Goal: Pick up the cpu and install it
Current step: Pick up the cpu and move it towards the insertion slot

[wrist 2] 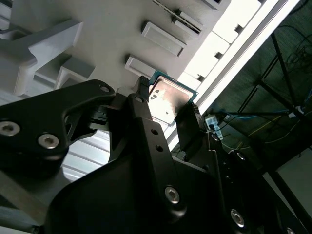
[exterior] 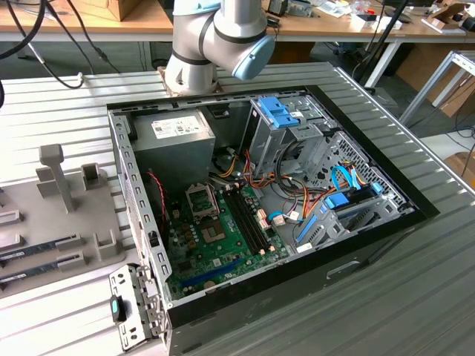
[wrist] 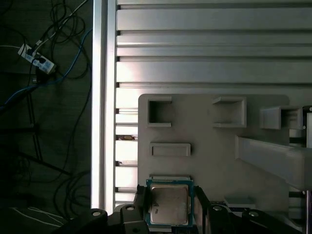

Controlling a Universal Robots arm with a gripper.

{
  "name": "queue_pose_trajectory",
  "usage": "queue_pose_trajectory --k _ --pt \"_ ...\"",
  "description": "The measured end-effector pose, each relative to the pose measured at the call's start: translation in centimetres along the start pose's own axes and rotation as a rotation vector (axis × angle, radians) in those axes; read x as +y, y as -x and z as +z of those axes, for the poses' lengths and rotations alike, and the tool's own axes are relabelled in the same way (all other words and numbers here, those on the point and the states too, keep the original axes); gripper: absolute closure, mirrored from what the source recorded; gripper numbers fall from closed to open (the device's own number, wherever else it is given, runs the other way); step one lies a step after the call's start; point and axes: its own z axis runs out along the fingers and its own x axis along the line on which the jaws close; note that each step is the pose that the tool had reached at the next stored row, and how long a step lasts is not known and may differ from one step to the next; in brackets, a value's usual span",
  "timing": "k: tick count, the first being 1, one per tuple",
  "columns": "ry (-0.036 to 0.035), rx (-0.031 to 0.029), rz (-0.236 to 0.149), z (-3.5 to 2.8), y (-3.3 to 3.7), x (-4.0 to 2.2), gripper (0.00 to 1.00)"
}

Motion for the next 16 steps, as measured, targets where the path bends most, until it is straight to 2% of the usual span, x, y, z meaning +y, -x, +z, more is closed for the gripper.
queue_pose_trajectory --k 16 --pt "-0.0002 -0.0001 0.0 -0.9 -0.03 0.01 0.53"
